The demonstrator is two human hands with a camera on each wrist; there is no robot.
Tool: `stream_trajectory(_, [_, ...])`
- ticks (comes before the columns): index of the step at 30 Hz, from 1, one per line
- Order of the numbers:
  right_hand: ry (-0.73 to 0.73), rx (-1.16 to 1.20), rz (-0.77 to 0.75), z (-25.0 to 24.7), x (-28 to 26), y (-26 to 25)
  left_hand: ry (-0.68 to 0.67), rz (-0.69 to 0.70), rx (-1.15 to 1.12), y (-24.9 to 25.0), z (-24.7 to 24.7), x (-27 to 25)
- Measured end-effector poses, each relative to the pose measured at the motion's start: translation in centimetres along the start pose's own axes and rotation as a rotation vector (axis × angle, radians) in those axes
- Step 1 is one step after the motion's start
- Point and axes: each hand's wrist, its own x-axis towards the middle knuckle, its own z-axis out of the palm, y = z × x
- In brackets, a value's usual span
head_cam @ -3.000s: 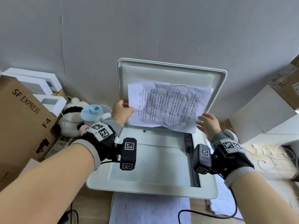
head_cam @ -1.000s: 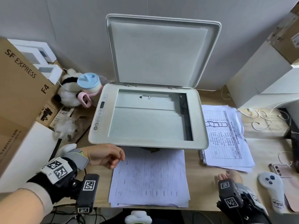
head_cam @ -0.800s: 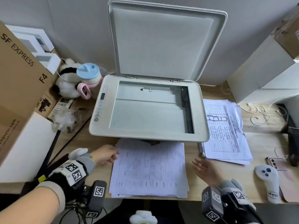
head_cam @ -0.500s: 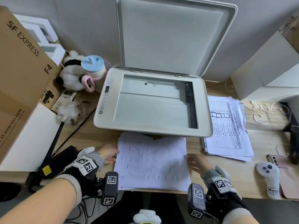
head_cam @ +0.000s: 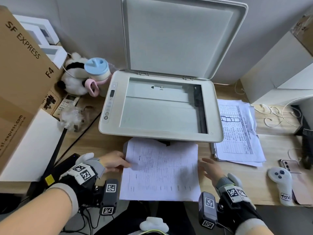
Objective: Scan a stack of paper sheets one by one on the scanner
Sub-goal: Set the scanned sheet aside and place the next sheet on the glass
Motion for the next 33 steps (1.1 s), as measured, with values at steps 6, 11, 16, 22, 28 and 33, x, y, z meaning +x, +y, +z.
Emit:
stream_trajectory(6, [-0.154,0.091,-0.081,-2.5,-2.2,-1.0,-0.152,0.166,-0.166,1.2,-2.1,-1.9])
stream_trajectory(11, [-0.359,0.217,-0.221,-5.9,-3.6,-4.8,-0.165,0.393,-0.309,6.0,-3.9,-4.8])
stream_trajectory(16, [-0.303,0.331,-0.352,-6.7,-4.6,-11.4,0.068,0.558,-0.397,10.9,-5.9,-5.4])
stream_trajectory(22, [-0.039,0.059,-0.456,-4.3,-2.5,-16.1,0.196,0.548,-0.341,13.8,-7.7,-3.6])
stream_trajectory(28, [0.135,-0.095,-0.459,-1.9,0.4,-17.5,0.552,0.410,-0.057,14.9,-8.4,-0.9])
stream_trajectory(33, [0.243,-0.255,-0.470,-1.4,1.0,-18.1,0.667,0.344,0.190,15.8,-8.2,-0.1])
